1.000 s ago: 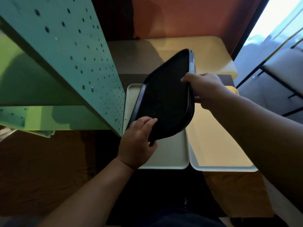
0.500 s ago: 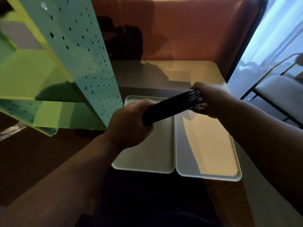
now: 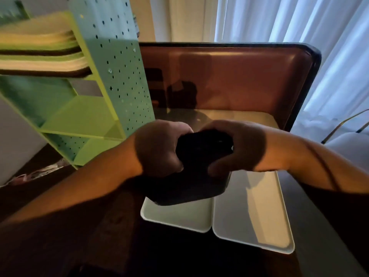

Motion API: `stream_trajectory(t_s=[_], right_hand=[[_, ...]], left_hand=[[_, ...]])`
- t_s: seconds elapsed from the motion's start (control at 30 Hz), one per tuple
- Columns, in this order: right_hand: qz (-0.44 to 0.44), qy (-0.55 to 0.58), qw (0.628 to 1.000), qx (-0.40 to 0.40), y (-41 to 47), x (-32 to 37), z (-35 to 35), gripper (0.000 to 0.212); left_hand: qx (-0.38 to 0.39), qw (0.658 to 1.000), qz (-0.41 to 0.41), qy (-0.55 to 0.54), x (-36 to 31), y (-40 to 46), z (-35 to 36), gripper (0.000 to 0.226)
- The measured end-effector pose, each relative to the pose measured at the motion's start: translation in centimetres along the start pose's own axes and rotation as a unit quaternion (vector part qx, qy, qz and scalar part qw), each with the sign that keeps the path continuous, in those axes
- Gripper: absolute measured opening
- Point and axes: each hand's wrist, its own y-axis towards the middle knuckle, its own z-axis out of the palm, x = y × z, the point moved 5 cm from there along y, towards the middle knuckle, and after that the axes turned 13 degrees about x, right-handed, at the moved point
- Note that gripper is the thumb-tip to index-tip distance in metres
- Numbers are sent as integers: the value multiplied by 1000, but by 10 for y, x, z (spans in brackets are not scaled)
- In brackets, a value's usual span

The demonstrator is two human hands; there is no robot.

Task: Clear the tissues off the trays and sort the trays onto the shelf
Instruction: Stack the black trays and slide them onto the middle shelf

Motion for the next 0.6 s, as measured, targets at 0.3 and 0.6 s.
stream_trajectory(t_s=[0.3,0.6], right_hand=[[-101,11,980,-170,12,80,-13,46],[-159,120,953,-227,41,144,-18,48]], left_hand=[[-19,996,-86,12,24,-73,-74,49],[-272,929,-47,-245,136,-183,-101,67]])
